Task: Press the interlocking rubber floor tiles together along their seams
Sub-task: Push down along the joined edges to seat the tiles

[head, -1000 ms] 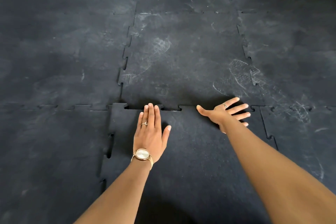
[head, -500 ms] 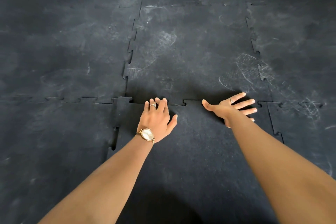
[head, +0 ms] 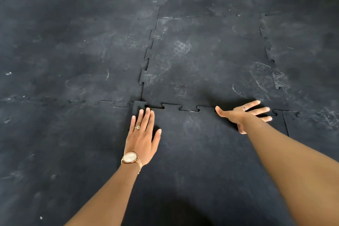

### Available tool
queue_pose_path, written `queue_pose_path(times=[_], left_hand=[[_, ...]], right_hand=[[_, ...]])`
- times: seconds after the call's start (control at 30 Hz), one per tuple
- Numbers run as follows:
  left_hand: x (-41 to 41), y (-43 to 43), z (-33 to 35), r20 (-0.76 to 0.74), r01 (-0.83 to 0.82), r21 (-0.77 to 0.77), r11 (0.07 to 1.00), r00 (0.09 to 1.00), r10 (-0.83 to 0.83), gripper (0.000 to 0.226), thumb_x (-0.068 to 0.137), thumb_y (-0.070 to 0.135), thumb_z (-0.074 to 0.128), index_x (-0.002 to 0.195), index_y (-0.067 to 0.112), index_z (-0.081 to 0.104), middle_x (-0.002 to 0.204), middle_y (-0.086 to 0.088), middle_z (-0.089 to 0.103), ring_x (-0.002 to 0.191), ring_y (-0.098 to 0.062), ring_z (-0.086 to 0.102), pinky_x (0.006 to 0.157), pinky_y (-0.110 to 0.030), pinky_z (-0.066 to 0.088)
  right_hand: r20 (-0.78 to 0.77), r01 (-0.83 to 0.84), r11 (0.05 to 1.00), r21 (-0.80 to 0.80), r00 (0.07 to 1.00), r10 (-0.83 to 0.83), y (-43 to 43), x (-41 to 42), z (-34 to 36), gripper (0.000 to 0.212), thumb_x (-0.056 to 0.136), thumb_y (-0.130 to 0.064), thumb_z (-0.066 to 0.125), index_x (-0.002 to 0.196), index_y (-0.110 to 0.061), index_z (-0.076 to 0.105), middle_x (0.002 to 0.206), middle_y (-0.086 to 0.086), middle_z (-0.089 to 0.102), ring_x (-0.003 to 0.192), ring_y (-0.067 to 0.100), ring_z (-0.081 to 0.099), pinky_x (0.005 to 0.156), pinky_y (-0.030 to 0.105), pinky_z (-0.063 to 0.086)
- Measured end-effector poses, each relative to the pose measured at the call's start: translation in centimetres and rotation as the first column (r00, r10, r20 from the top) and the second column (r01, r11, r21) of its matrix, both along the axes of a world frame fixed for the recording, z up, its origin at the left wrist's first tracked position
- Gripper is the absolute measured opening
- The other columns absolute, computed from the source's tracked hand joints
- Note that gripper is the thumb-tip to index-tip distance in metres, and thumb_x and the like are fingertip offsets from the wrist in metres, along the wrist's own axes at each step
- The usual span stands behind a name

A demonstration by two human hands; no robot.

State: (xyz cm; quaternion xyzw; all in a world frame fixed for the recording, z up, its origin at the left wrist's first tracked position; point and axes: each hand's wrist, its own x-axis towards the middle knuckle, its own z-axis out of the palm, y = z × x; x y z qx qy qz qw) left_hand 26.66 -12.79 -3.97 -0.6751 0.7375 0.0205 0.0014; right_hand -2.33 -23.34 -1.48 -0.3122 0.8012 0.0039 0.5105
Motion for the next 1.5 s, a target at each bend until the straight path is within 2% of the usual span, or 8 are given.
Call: queue_pose_path(times=[0.23, 0.5, 0.63, 0.73, 0.9, 1.03, 1.17, 1.5], left_hand=[[0.4, -0.1, -1.1, 0.023, -0.281, 0.001, 0.96, 0.96, 0.28, 0.094, 0.086, 0.067, 0.023, 0.153, 0.004, 0.006, 0.159, -0.026, 0.004, 0.149, -0.036, -0.004, 0.12, -0.052, 0.004], [0.8, -0.4, -2.1, -0.033, -0.27, 0.069, 0.96, 0.961, 0.273, 0.096, 0.085, 0.073, 0.01, 0.153, 0.007, -0.008, 0.161, -0.016, -0.005, 0.149, -0.028, -0.009, 0.122, -0.044, -0.002], [1.2, -1.5, -1.0, 0.034, -0.246, 0.034, 0.969, 0.969, 0.245, 0.089, 0.091, 0.066, 0.003, 0.15, 0.003, 0.023, 0.157, -0.021, 0.022, 0.149, -0.032, 0.01, 0.121, -0.047, 0.0], [3.0, -4.2, 0.3, -0.158, -0.249, -0.087, 0.965, 0.96, 0.233, 0.056, 0.101, 0.044, 0.021, 0.119, 0.007, 0.059, 0.146, -0.017, 0.046, 0.145, -0.035, 0.023, 0.12, -0.051, 0.009], [4.7, -13.9, 4.7, -0.5, -0.452, -0.325, 0.831, 0.827, 0.255, 0.047, 0.102, 0.033, 0.031, 0.141, 0.007, 0.039, 0.157, -0.021, 0.022, 0.148, -0.038, 0.004, 0.121, -0.048, 0.0], [3.7, -18.7, 5.6, -0.338, -0.329, -0.535, 0.778, 0.928, 0.159, 0.058, 0.104, 0.04, 0.022, 0.152, 0.007, 0.019, 0.158, -0.023, 0.015, 0.146, -0.042, 0.005, 0.119, -0.045, -0.005], [2.5, -15.3, -1.1, -0.099, -0.311, -0.154, 0.938, 0.949, 0.299, 0.067, 0.101, 0.049, 0.014, 0.154, 0.011, -0.002, 0.16, -0.022, 0.0, 0.148, -0.036, -0.005, 0.117, -0.059, -0.002], [2.9, -16.3, -1.8, 0.033, -0.116, -0.144, 0.983, 0.992, 0.121, 0.068, 0.099, 0.053, 0.012, 0.154, 0.014, 0.012, 0.159, -0.023, 0.01, 0.149, -0.036, 0.0, 0.117, -0.059, -0.005]], right_hand=[[-0.315, -0.002, 0.973, -0.232, 0.946, -0.074, 2.0, 1.9, -0.8, 0.123, 0.073, -0.077, 0.057, 0.155, -0.019, -0.015, 0.16, 0.017, -0.024, 0.146, 0.042, -0.023, 0.114, 0.063, -0.012], [-0.609, -0.274, 0.882, -0.383, 0.793, -0.019, 11.7, 12.9, -4.2, 0.073, 0.098, -0.056, 0.023, 0.157, -0.014, 0.015, 0.164, 0.014, 0.011, 0.152, 0.033, 0.004, 0.118, 0.064, 0.001], [-0.653, -0.293, 0.885, -0.363, 0.758, -0.017, 11.4, 12.5, -4.1, 0.074, 0.097, -0.059, 0.021, 0.157, -0.016, 0.013, 0.164, 0.013, 0.01, 0.152, 0.033, 0.002, 0.118, 0.064, 0.001], [-0.67, -0.296, 0.884, -0.362, 0.742, -0.026, 11.3, 12.8, -4.3, 0.074, 0.096, -0.059, 0.02, 0.157, -0.017, 0.013, 0.164, 0.013, 0.009, 0.152, 0.033, 0.002, 0.118, 0.064, 0.001], [-0.699, -0.299, 0.884, -0.359, 0.714, -0.042, 11.3, 12.7, -4.6, 0.075, 0.096, -0.06, 0.017, 0.157, -0.019, 0.011, 0.164, 0.012, 0.008, 0.152, 0.033, 0.001, 0.118, 0.063, -0.001], [-0.7, -0.295, 0.875, -0.384, 0.711, -0.068, 11.2, 12.7, -4.7, 0.074, 0.096, -0.06, 0.017, 0.157, -0.018, 0.014, 0.164, 0.013, 0.012, 0.152, 0.034, 0.004, 0.118, 0.063, 0.002], [-0.715, -0.307, 0.878, -0.368, 0.697, -0.056, 11.2, 12.9, -4.7, 0.075, 0.096, -0.062, 0.012, 0.157, -0.019, 0.013, 0.164, 0.012, 0.012, 0.152, 0.033, 0.005, 0.119, 0.062, 0.002], [-0.703, -0.297, 0.883, -0.365, 0.709, -0.052, 11.2, 12.7, -4.7, 0.075, 0.095, -0.06, 0.018, 0.157, -0.02, 0.009, 0.164, 0.011, 0.007, 0.152, 0.032, 0.0, 0.119, 0.062, -0.002]])
